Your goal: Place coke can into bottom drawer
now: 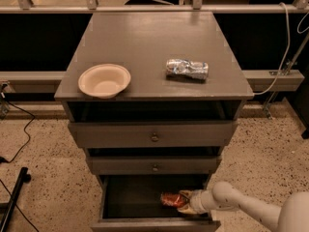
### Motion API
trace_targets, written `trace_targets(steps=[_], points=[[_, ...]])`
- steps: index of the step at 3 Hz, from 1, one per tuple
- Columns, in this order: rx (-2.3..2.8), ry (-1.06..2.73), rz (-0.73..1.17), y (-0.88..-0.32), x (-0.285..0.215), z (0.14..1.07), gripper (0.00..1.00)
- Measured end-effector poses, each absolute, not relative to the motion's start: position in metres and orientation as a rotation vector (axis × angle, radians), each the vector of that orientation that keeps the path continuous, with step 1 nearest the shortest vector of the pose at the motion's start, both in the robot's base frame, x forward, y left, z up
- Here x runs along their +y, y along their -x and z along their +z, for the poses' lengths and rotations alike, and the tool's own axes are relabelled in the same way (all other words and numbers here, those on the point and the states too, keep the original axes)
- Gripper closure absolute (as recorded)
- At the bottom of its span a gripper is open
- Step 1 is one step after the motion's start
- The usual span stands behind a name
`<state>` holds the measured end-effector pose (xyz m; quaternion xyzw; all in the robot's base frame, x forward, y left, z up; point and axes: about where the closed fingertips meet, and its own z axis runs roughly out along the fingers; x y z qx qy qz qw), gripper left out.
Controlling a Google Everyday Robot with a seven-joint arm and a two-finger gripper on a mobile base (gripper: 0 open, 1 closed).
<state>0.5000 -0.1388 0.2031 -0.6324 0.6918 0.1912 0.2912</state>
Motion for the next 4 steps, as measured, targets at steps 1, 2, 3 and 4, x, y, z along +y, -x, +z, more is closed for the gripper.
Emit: trace_targets(steps=[1, 2, 3, 4], points=[[1.855, 1.602, 0.582, -0.5145, -0.1375, 0.2003, 0.53], [1.852, 1.611, 0.578, -0.5118, -0.1352, 0.1987, 0.3], [1.851, 1.612, 0.584, -0.5106, -0.133, 0.1976, 0.07], [1.846, 1.615, 0.587, -0.5081, -0.1307, 0.1981, 0.0]])
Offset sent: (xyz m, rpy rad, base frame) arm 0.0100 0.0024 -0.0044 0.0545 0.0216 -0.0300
